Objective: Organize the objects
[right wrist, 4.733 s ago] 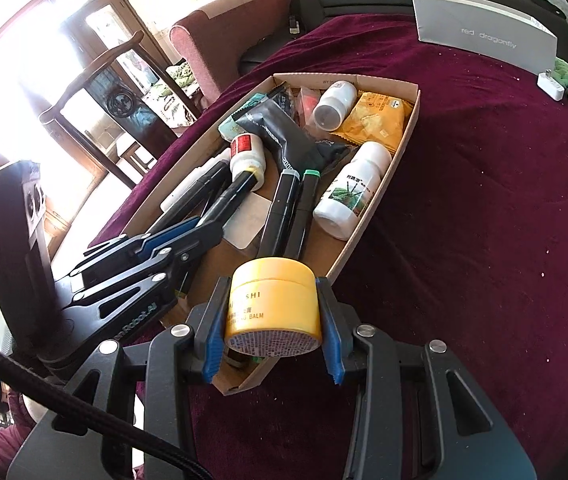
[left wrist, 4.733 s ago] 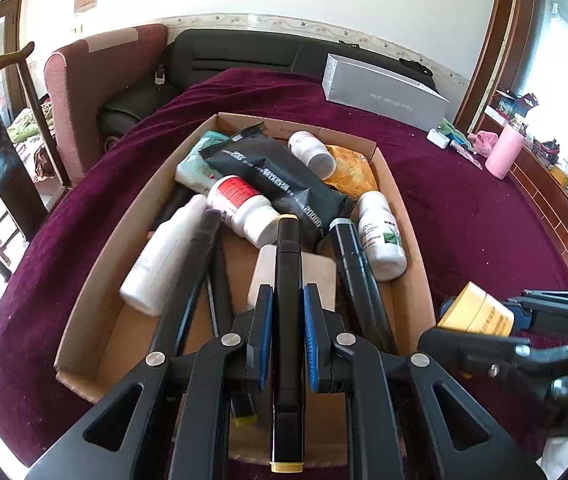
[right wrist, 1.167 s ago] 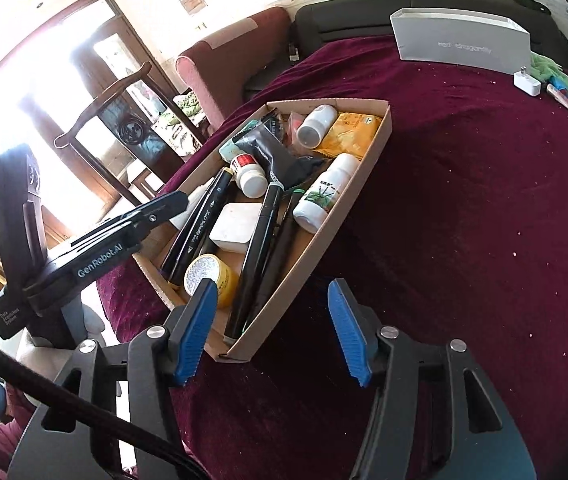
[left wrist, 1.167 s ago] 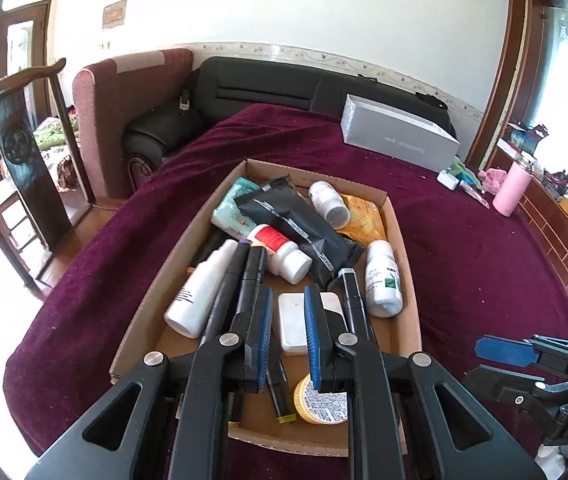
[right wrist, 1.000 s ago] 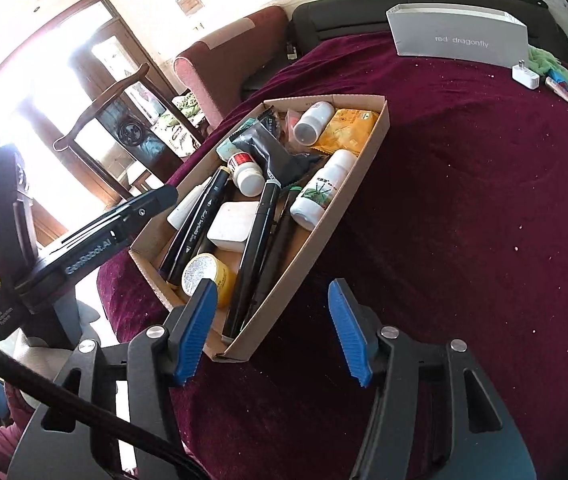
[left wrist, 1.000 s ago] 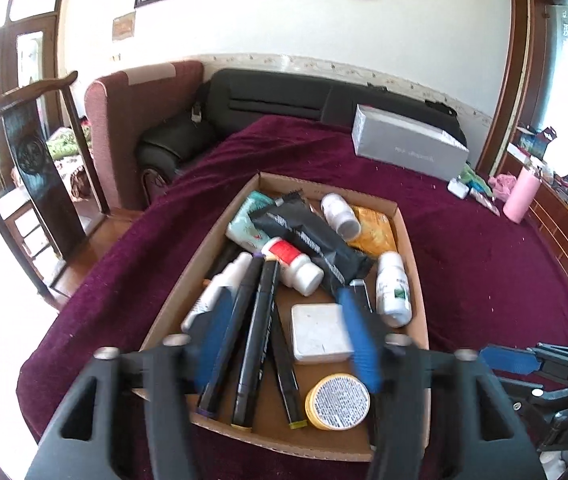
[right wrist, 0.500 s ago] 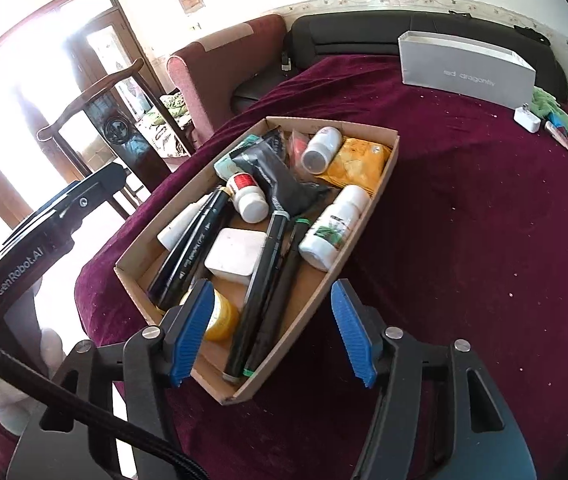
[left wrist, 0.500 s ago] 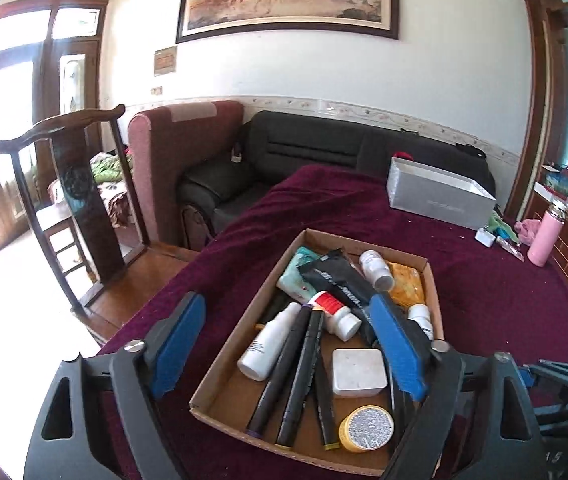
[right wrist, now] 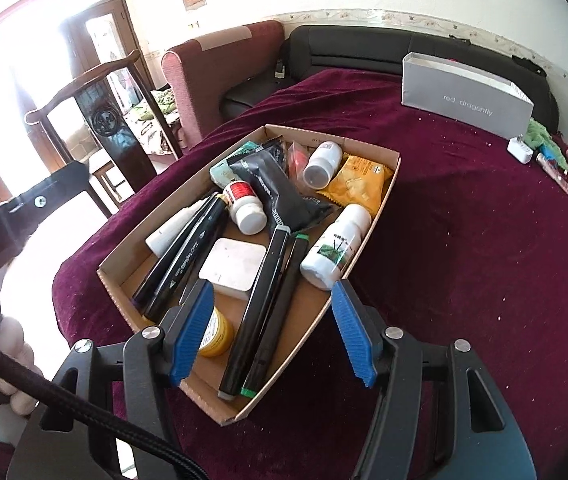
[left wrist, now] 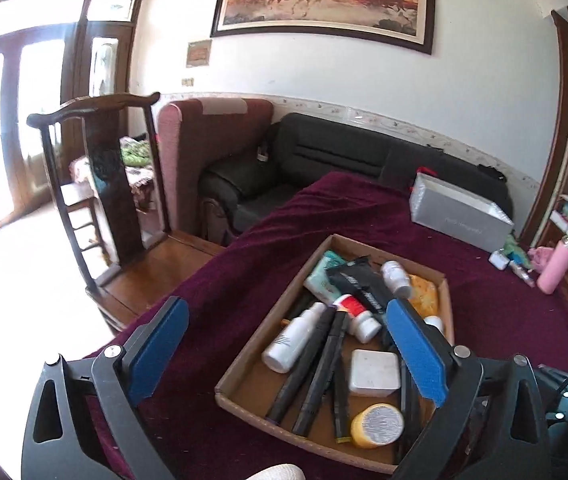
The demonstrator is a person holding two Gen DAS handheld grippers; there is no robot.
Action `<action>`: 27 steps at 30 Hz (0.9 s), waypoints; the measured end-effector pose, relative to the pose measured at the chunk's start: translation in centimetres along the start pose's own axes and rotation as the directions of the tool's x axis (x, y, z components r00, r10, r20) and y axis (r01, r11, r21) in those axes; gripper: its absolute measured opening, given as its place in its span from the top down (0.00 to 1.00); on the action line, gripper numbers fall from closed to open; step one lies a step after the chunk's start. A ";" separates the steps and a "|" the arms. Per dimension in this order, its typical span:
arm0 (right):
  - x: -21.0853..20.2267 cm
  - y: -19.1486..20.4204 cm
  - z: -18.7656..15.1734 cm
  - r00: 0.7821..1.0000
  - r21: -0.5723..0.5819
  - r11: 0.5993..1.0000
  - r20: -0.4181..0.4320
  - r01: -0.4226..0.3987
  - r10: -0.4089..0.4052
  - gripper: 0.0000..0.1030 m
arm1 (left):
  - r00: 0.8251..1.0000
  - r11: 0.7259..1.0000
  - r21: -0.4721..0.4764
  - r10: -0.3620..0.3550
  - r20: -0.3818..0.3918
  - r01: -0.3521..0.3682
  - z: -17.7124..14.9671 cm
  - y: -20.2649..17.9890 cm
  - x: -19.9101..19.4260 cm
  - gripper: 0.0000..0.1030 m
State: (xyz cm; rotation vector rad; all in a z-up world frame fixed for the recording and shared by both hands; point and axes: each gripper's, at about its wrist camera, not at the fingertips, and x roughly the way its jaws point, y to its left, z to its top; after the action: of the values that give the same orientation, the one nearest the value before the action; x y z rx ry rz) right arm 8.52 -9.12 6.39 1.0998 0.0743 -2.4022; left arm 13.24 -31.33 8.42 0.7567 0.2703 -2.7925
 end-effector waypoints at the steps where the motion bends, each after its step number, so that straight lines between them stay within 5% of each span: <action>1: 0.1 0.2 0.1 1.000 -0.005 1.000 0.003 0.010 -0.010 0.41 | 1.000 1.000 0.005 0.006 0.000 -0.006 -0.1 0.0 0.0 0.06; 27: 2.1 3.5 0.4 0.999 -0.040 0.998 -0.018 0.042 -0.042 0.36 | 0.998 1.000 0.000 0.017 -0.055 -0.017 -1.2 1.1 1.0 0.02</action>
State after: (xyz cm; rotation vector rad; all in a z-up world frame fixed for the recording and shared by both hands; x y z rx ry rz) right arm 8.69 -13.13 5.64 1.1131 0.1516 -2.4172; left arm 13.27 -32.28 6.79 0.8328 0.2731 -2.7583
